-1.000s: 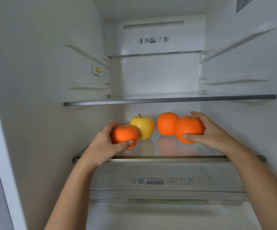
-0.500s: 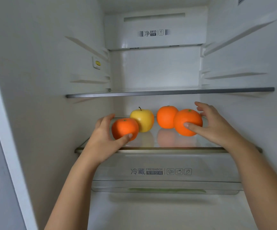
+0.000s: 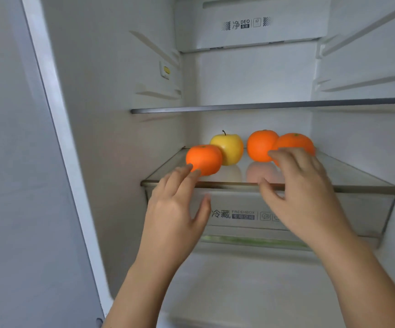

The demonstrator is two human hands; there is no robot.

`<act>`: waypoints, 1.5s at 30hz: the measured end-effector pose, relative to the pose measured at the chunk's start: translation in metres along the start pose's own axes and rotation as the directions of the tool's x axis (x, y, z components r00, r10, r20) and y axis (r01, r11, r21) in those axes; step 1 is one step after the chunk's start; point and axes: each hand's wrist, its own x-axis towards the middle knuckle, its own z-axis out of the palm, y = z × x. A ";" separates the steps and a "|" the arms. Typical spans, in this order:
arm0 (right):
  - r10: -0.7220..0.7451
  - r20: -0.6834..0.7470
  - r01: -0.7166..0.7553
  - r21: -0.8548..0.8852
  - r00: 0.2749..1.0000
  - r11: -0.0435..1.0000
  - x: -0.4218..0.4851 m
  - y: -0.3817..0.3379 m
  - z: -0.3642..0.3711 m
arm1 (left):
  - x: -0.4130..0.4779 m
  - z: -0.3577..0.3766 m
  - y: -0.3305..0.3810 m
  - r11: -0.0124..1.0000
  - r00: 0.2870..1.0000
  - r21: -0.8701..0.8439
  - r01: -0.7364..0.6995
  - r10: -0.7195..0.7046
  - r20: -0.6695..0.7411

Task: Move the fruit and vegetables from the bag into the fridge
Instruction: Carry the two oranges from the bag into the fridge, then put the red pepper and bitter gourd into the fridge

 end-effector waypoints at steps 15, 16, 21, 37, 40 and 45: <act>-0.321 0.203 0.234 0.362 0.925 0.902 -0.094 -0.150 -0.019 | -0.133 -0.138 -0.001 0.926 0.987 0.340 0.163 -0.157 -0.045; -0.343 0.209 0.241 0.396 0.916 0.886 -0.102 -0.163 -0.024 | -0.145 -0.152 0.000 0.910 0.982 0.371 0.187 -0.182 -0.048; -0.443 0.185 0.272 0.569 0.877 0.776 -0.137 -0.236 -0.053 | -0.206 -0.229 0.013 0.812 0.953 0.499 0.303 -0.271 -0.138; -0.742 -0.107 0.326 0.933 0.662 0.155 -0.260 -0.466 -0.163 | -0.391 -0.448 0.094 0.241 0.733 0.723 0.648 -0.456 -0.504; -0.773 -0.182 0.296 0.955 0.608 0.008 -0.274 -0.506 -0.179 | -0.413 -0.477 0.105 0.123 0.673 0.703 0.701 -0.442 -0.593; -0.779 -0.328 0.232 0.943 0.535 -0.237 -0.295 -0.581 -0.204 | -0.435 -0.532 0.122 -0.076 0.592 0.664 0.744 -0.387 -0.707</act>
